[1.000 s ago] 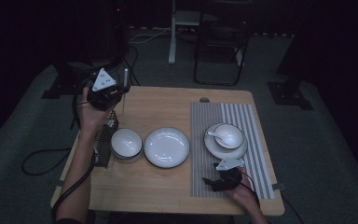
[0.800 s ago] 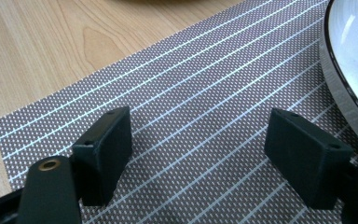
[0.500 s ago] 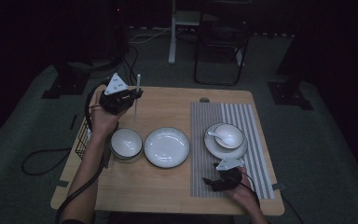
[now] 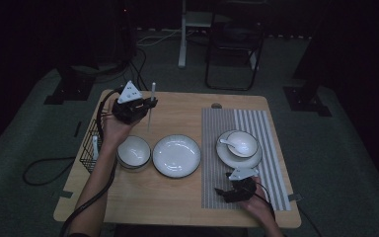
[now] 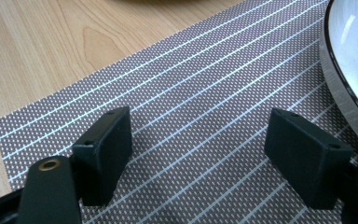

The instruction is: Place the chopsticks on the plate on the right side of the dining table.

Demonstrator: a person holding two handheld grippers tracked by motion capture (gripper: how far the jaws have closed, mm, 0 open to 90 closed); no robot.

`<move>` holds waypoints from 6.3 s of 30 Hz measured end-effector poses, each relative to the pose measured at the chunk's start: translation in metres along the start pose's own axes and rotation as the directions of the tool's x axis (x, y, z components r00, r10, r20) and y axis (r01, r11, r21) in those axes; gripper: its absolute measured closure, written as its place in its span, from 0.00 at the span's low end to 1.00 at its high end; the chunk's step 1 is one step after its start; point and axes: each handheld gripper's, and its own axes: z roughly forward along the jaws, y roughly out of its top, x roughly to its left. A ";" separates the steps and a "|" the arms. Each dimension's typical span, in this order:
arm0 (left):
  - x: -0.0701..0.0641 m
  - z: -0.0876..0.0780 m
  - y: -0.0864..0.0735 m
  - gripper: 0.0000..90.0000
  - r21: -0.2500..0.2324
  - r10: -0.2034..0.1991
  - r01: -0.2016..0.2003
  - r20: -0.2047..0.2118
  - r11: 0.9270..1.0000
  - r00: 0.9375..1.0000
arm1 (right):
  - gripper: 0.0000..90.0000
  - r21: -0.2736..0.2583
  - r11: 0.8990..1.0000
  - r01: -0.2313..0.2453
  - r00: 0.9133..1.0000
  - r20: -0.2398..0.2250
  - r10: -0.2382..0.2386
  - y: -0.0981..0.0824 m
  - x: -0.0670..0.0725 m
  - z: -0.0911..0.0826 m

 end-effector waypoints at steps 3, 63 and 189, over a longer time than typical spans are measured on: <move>-0.003 0.003 -0.001 0.94 0.002 0.000 0.000 0.004 1.000 1.000 | 0.25 0.000 1.000 0.000 1.000 0.000 0.000 0.000 0.000 0.000; -0.041 0.032 0.000 0.94 0.000 0.026 -0.027 0.114 1.000 0.993 | 0.25 0.000 1.000 0.000 1.000 0.000 0.000 0.000 0.000 0.000; -0.119 0.080 0.013 0.94 -0.045 0.024 -0.007 0.386 0.999 0.922 | 0.74 -0.202 0.977 -0.065 0.997 0.036 0.074 0.079 -0.003 0.015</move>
